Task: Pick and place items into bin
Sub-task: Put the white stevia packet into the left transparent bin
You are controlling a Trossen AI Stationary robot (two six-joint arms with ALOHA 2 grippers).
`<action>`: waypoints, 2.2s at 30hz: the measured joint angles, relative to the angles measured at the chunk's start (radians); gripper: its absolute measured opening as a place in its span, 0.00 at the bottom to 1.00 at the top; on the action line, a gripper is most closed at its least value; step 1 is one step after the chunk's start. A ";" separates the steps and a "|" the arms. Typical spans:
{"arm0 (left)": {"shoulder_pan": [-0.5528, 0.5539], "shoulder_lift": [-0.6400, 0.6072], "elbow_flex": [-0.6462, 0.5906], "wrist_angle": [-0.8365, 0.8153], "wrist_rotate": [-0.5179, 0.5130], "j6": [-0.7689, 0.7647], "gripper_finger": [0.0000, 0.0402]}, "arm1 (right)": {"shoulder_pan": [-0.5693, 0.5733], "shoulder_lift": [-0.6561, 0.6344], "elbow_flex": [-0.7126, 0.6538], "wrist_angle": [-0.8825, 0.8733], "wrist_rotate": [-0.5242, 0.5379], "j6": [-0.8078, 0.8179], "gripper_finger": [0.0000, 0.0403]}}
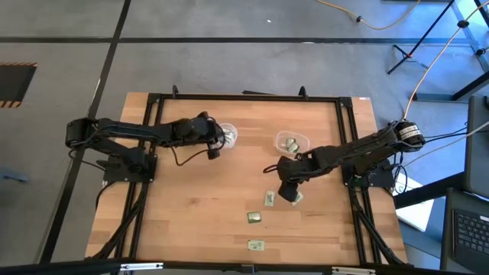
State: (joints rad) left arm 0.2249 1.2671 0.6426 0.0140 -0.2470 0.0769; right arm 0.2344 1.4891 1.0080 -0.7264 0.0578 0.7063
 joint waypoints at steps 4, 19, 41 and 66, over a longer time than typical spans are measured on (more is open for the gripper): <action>0.000 0.000 0.000 -0.023 -0.011 0.000 0.01 | 0.000 0.000 0.000 0.001 0.002 0.000 0.37; 0.001 0.146 0.000 0.011 -0.073 -0.011 0.01 | 0.012 0.000 0.000 -0.064 -0.003 0.066 0.37; -0.006 0.136 0.000 0.083 -0.066 -0.011 0.14 | 0.088 0.003 -0.268 0.194 0.039 0.233 0.30; -0.007 0.136 0.000 0.088 -0.068 -0.010 0.13 | 0.104 0.057 -0.341 0.381 0.044 0.137 0.30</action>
State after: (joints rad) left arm 0.2176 1.4029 0.6426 0.1017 -0.3146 0.0666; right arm 0.3384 1.5465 0.6672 -0.3452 0.1015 0.8435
